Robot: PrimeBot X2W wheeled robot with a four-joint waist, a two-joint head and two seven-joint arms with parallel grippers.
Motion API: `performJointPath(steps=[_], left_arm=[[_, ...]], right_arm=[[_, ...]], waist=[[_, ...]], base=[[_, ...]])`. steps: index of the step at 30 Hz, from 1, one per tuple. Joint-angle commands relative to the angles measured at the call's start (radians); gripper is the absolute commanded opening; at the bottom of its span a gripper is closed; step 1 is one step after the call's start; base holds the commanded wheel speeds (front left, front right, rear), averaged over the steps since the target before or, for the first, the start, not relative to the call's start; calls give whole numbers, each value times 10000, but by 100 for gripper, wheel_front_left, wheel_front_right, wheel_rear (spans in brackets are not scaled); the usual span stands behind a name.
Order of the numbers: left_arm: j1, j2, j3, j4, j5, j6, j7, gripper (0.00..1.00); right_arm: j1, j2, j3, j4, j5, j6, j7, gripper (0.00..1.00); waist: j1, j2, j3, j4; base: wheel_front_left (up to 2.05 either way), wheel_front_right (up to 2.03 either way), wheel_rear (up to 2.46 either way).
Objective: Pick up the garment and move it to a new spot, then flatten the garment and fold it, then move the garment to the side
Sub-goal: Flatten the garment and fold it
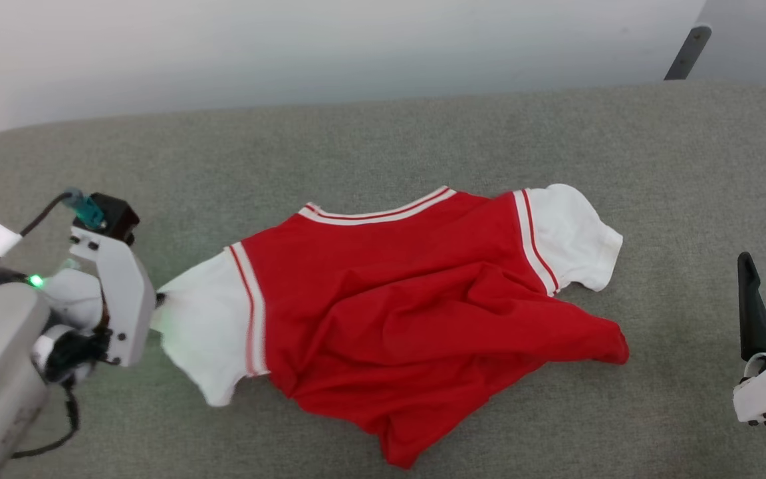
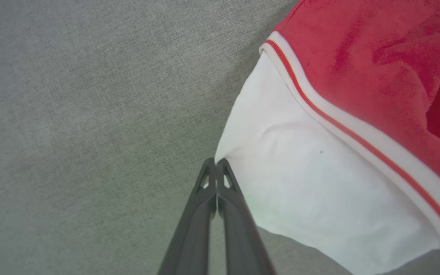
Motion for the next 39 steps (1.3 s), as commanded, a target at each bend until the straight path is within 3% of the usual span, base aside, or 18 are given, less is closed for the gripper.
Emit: performJointPath(steps=[1,7,18,19,20,22,23,32,39], left_arm=[[-125,59,-60,8,128,-14,34,0],[-374,371,-434,323,744,-18,-217,0],[-310,-453,-740,1549,562,-21,-1081,0],[-334,-510,-765,1654,564,-20,-1140,3],[-351,-556,-753,1754,526,-14,-1194,28],[-415,-626,-727,1963,480,-14,-1282,62],[-451,-643,-722,2034,487,-14,-1323,100],[-435,-759,-468,2100,209,14,-1793,100],[22,-814,-426,1989,46,291,-2014,100]], right_arm=[[-54,-60,-9,-32,13,-10,-14,100],[-212,-111,42,-119,79,-10,6,100],[-564,-191,158,-114,100,-10,12,100],[-593,-206,156,-94,105,-10,5,100],[-593,-211,145,-66,101,-10,-5,100],[-575,-221,130,-15,83,-10,-18,100],[-569,-234,123,2,77,-10,-20,100],[-352,-369,255,-15,70,-10,-41,100],[-309,-385,535,-401,4,-10,-19,100]], waist=[[0,0,117,-53],[0,0,515,-206],[0,0,1043,-383],[0,0,1040,-375],[0,0,1016,-357],[0,0,920,-297],[0,0,856,-258],[0,0,64,197],[0,0,-583,402]], base=[[0,0,0],[0,0,0],[0,0,0],[0,0,0],[0,0,0],[0,0,0],[0,0,0],[0,0,0],[0,0,0]])
